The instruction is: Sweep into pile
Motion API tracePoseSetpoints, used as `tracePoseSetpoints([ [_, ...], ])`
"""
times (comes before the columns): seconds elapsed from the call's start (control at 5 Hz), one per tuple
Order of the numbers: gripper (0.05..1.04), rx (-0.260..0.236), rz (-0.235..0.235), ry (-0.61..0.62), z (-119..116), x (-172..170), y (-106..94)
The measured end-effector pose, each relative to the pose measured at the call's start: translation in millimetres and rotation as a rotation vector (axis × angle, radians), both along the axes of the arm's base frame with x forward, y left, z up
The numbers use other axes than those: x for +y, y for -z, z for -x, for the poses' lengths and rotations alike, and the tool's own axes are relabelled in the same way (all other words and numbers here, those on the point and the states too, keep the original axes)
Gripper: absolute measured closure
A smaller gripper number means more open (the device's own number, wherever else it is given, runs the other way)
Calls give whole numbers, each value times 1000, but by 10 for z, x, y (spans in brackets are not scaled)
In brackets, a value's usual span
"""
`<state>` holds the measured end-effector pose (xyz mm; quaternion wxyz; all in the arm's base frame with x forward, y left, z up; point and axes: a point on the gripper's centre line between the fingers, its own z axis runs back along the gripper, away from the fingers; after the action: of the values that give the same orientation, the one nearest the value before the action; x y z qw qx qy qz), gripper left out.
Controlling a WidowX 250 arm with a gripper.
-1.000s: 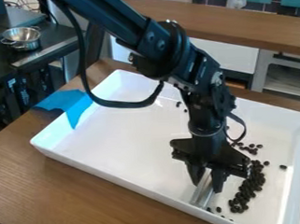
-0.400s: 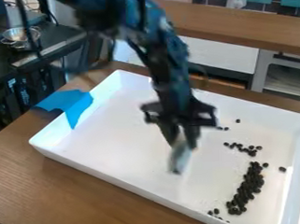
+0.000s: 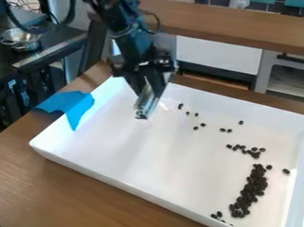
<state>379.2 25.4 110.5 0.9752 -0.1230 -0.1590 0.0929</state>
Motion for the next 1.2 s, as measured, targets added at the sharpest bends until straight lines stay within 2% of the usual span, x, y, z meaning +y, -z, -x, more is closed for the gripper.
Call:
tracePoseSetpoints([
  [0.2,723,23,-16,41,-130,161,217],
  [0.6,723,19,-82,49,-261,328,565],
  [0.8,723,25,-111,18,-324,395,646],
  [1.2,724,82,-132,-86,-412,320,731],
])
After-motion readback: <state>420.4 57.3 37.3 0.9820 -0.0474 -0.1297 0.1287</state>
